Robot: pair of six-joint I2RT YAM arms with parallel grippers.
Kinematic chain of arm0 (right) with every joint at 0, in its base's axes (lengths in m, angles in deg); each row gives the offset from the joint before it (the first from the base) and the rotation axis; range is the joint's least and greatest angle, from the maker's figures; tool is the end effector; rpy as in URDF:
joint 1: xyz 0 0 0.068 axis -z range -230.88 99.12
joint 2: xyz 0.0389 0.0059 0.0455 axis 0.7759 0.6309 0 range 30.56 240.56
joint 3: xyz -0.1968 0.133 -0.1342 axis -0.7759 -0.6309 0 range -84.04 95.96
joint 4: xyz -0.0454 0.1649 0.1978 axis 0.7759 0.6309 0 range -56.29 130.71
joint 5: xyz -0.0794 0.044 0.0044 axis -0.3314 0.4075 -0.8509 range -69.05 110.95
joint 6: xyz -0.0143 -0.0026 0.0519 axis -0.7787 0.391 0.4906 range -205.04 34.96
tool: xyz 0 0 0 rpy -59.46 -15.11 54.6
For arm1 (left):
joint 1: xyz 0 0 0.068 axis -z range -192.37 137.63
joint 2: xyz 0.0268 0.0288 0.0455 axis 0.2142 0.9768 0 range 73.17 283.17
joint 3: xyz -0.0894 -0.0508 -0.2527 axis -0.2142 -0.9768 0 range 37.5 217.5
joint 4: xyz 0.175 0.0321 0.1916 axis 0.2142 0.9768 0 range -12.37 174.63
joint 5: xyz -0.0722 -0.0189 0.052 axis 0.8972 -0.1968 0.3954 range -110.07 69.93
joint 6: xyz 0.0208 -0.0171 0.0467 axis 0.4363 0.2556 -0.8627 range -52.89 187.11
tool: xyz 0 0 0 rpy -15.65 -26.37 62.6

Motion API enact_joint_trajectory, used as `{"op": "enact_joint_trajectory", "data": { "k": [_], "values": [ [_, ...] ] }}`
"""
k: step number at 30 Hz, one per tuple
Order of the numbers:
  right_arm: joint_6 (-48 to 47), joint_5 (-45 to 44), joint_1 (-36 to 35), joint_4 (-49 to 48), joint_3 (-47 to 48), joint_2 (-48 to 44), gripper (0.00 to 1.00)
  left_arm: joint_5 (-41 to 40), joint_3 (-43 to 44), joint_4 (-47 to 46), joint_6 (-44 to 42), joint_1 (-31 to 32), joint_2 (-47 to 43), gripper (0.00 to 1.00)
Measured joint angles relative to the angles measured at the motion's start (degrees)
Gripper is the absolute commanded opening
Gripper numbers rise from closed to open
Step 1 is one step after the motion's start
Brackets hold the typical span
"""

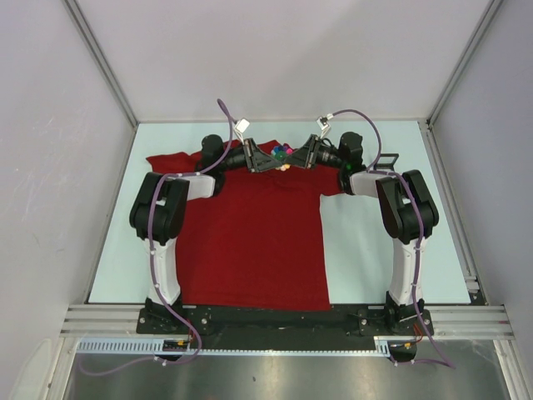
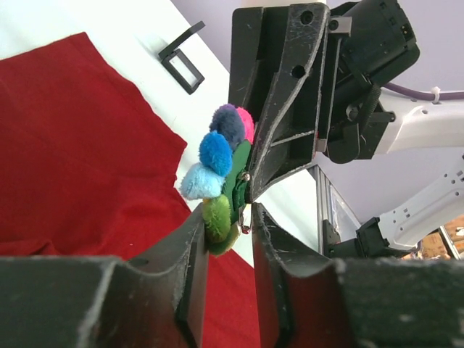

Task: Remove the brooch from the garment

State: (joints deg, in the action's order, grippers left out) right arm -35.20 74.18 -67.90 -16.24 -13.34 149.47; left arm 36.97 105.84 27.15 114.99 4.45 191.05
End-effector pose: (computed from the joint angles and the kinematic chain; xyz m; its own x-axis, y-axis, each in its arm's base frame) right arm 0.4228 0.1593 0.2048 -0.7002 0.2642 -0.6632 -0.6290 0.2112 0.7482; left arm 0.4139 -0.1563 0.2009 -0.7020 -0.2095 -0.6807 0.6557 0.1830 -0.7326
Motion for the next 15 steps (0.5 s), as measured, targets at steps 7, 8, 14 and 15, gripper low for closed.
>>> {"op": "enact_joint_trajectory", "data": {
  "k": [7,8,14,15],
  "values": [
    [-0.61,0.02,0.00,0.20,0.00,0.00,0.00,-0.17,0.00,0.52,0.02,0.00,0.00,0.27],
    [-0.61,0.02,0.00,0.20,0.00,0.00,0.00,-0.17,0.00,0.52,0.02,0.00,0.00,0.27],
    [-0.61,0.07,0.00,0.15,0.00,0.00,0.00,-0.13,-0.02,0.09,0.33,0.00,0.00,0.25],
    [-0.59,0.09,0.00,0.11,0.00,0.00,0.00,-0.13,-0.02,-0.07,0.63,0.00,0.00,0.25]
  ]
}}
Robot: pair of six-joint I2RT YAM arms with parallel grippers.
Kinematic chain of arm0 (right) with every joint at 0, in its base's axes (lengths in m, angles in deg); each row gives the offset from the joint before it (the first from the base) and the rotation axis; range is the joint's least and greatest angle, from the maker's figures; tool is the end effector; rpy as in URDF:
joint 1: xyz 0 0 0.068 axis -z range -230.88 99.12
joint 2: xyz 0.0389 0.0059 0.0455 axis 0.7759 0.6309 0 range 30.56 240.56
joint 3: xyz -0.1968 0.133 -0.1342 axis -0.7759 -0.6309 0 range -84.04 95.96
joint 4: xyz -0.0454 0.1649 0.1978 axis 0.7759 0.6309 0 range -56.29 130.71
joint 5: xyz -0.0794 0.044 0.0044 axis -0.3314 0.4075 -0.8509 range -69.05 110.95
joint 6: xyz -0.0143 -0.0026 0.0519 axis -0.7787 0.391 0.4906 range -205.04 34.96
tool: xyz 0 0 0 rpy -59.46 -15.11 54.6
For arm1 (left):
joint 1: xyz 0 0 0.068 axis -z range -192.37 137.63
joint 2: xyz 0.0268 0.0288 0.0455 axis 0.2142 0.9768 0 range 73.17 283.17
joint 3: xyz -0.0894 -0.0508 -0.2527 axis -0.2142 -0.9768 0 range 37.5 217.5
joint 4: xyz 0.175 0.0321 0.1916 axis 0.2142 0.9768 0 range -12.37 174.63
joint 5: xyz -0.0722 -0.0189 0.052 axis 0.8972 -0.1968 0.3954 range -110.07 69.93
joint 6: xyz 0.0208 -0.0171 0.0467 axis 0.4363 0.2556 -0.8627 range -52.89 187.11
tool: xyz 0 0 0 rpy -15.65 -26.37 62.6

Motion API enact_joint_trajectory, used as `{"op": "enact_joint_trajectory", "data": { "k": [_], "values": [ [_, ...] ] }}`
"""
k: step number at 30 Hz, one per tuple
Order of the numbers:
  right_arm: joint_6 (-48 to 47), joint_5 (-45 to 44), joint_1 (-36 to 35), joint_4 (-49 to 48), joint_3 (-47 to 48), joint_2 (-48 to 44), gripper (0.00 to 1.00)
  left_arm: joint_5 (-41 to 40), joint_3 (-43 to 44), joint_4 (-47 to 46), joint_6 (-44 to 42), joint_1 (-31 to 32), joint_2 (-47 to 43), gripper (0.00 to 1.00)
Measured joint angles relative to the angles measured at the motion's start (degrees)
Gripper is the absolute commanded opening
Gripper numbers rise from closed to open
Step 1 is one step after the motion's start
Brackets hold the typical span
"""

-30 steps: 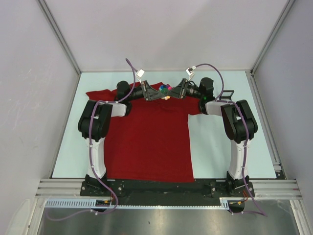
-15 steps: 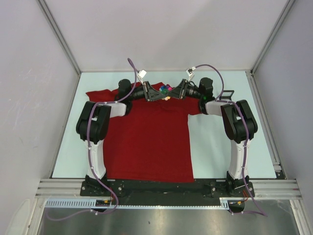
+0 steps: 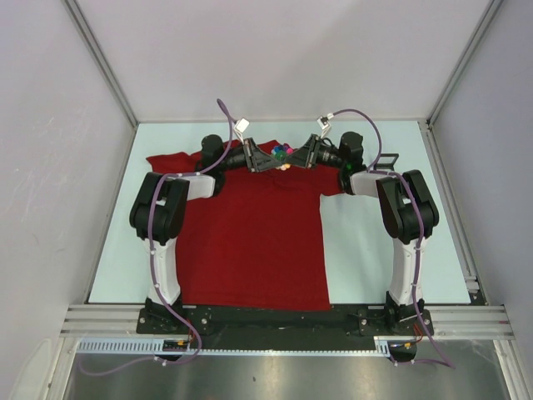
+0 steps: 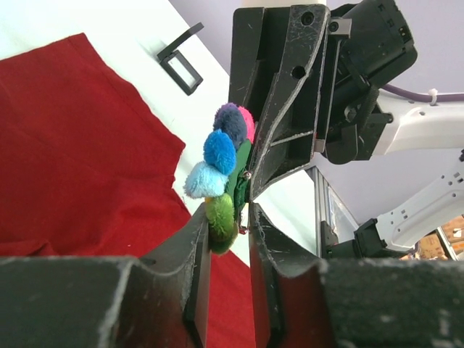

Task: Remove the brooch from the garment

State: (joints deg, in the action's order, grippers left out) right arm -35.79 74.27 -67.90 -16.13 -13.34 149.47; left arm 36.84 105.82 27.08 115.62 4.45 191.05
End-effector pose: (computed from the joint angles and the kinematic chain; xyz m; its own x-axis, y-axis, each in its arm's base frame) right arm 0.4228 0.1593 0.2046 -0.6953 0.2605 -0.6698 -0.6351 0.2134 0.7423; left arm 0.4140 -0.1563 0.2009 -0.7082 -0.2133 -0.6731 0.6481 0.1819 -0.7395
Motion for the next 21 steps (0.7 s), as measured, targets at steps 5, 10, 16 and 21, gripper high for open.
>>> {"op": "enact_joint_trajectory", "data": {
  "k": [5,10,16,21],
  "values": [
    [0.02,0.35,0.07,-0.87,0.00,-0.15,0.00,0.07,-0.09,-2.14,2.25,0.00,0.11,0.26],
    [0.07,0.61,0.26,-1.51,0.00,-0.37,0.00,0.15,-0.13,-3.45,3.54,-0.02,0.11,0.26],
    [0.09,0.66,0.24,-1.64,0.00,-0.46,0.00,0.31,-0.13,-4.42,4.22,-0.07,0.31,0.27],
    [0.04,0.63,0.20,-1.40,0.00,-0.46,0.00,0.35,-0.13,-4.92,5.01,-0.07,0.74,0.24]
  ]
}}
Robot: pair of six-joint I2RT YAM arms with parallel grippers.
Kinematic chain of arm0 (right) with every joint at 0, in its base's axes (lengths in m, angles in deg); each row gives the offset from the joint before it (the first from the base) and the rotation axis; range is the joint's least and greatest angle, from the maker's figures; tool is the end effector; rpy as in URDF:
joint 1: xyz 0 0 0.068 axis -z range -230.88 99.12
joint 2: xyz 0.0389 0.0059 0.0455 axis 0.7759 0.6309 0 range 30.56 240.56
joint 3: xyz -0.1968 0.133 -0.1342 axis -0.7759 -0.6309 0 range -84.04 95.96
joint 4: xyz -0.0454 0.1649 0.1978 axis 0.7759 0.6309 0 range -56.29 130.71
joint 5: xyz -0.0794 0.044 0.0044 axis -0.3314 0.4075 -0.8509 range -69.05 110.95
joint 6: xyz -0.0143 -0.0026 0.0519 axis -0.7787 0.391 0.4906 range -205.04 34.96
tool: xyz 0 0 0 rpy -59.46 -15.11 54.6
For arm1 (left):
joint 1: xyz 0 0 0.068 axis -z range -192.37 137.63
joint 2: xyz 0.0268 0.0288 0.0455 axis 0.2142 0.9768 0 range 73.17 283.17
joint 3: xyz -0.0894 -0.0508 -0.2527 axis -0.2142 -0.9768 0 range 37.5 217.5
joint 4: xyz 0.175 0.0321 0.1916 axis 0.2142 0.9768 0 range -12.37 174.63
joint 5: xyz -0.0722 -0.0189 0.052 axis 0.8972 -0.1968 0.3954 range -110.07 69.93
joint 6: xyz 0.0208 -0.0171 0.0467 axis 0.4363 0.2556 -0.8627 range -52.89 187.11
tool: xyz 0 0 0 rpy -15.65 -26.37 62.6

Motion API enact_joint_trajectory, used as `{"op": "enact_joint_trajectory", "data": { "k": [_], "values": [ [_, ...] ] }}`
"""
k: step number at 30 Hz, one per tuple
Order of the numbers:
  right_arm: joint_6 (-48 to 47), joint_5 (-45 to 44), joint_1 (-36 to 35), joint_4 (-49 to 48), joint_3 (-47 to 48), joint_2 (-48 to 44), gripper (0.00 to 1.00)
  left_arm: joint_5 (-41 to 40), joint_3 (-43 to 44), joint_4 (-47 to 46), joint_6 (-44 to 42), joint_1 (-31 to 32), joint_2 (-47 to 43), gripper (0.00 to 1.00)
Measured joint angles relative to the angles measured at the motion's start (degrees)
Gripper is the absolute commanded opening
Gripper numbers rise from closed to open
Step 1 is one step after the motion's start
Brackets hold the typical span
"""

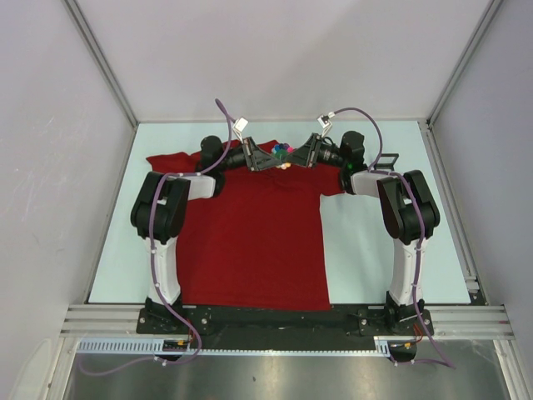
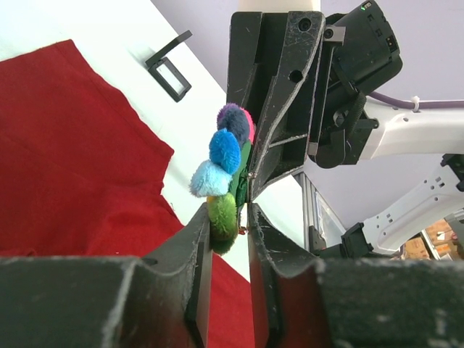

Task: Remove the brooch from the garment

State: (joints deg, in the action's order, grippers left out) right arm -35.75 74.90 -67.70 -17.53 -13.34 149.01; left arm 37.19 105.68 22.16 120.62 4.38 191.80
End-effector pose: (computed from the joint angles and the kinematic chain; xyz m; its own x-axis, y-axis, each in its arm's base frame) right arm 0.4221 0.1577 0.2104 -0.6766 0.2616 -0.6884 -0.6591 0.2018 0.7245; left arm 0.4143 -0.1559 0.2027 -0.7207 -0.2373 -0.6514 0.6370 0.1441 -0.7572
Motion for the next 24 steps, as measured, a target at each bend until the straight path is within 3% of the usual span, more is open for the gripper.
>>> {"op": "enact_joint_trajectory", "data": {
  "k": [24],
  "values": [
    [-0.02,0.13,-0.33,-0.07,0.00,-0.13,0.00,0.11,-0.85,-4.46,3.52,-0.15,0.83,0.26]
  ]
}}
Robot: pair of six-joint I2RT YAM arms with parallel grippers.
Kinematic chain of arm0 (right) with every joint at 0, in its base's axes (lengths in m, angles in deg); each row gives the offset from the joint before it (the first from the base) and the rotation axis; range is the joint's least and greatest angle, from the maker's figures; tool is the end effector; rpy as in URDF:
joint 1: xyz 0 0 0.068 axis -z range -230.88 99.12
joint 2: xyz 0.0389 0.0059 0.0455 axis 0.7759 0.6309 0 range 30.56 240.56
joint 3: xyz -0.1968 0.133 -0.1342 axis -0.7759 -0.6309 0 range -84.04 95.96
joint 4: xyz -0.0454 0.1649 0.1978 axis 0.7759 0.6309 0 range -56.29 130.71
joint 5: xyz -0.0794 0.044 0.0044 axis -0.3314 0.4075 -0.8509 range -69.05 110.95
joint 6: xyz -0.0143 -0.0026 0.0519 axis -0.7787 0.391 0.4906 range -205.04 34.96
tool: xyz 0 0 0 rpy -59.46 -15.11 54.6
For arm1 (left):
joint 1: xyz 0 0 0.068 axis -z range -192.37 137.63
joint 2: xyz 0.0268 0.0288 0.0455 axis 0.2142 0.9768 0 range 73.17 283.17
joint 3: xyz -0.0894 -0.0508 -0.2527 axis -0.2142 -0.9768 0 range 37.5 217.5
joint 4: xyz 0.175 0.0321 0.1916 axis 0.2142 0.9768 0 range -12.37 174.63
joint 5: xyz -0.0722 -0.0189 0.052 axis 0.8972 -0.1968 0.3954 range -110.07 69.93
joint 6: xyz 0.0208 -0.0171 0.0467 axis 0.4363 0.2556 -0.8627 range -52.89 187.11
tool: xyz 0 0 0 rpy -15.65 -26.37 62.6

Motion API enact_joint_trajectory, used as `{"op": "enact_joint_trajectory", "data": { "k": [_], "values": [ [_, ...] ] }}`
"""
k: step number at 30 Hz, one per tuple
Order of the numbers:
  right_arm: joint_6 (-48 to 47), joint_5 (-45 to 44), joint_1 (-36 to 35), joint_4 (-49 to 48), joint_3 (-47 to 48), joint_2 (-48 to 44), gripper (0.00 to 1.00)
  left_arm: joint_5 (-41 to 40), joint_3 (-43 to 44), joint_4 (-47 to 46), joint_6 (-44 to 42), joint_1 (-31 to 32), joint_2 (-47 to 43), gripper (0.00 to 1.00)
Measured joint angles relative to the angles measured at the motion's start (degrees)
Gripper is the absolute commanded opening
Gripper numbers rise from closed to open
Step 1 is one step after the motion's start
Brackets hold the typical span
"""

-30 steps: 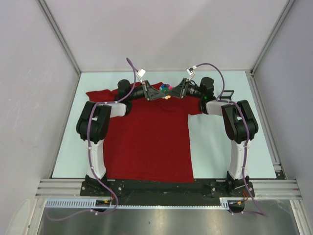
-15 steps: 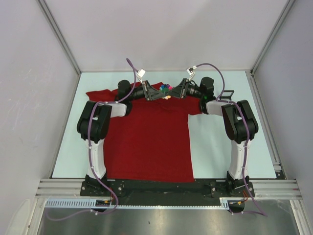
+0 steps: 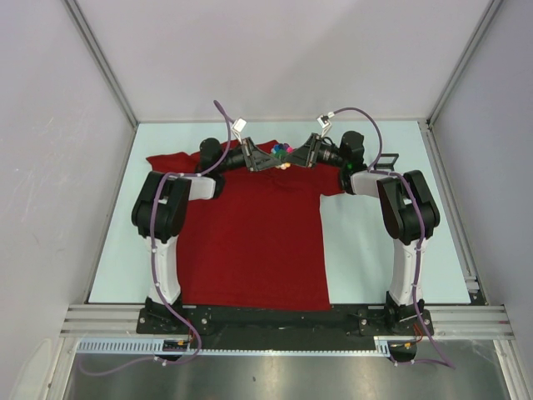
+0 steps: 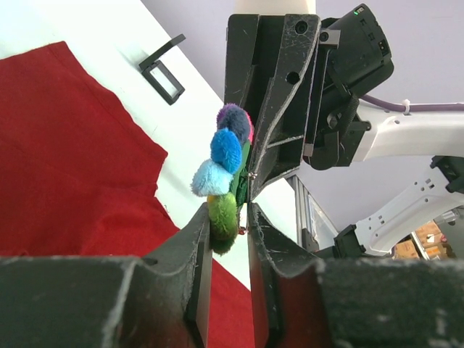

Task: Remove the brooch from the garment

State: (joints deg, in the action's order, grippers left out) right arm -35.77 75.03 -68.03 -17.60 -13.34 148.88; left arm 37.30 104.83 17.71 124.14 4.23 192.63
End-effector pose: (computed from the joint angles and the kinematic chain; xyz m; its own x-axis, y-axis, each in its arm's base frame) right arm 0.4209 0.1601 0.2115 -0.6761 0.2567 -0.6907 -0.6634 0.1959 0.7222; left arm 0.4131 -0.1544 0.1994 -0.7295 -0.2547 -0.6348 0.6278 0.1190 -0.7692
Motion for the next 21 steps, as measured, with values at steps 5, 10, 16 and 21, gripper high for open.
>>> {"op": "enact_joint_trajectory", "data": {
  "k": [5,10,16,21],
  "values": [
    [-0.04,-0.02,0.11,0.46,0.00,0.00,0.00,0.04,0.42,0.00,-0.02,0.15,0.44,0.31],
    [-0.02,-0.04,0.13,0.59,0.00,0.00,0.00,0.37,0.52,-0.24,-0.07,0.28,0.44,0.38],
    [-0.02,-0.02,0.17,0.85,0.00,0.00,0.00,0.44,0.52,-0.35,-0.15,0.37,0.44,0.33],
    [0.02,0.44,0.31,0.83,0.00,0.00,0.00,0.35,0.52,0.15,-0.59,0.37,0.44,0.28]
  ]
}}
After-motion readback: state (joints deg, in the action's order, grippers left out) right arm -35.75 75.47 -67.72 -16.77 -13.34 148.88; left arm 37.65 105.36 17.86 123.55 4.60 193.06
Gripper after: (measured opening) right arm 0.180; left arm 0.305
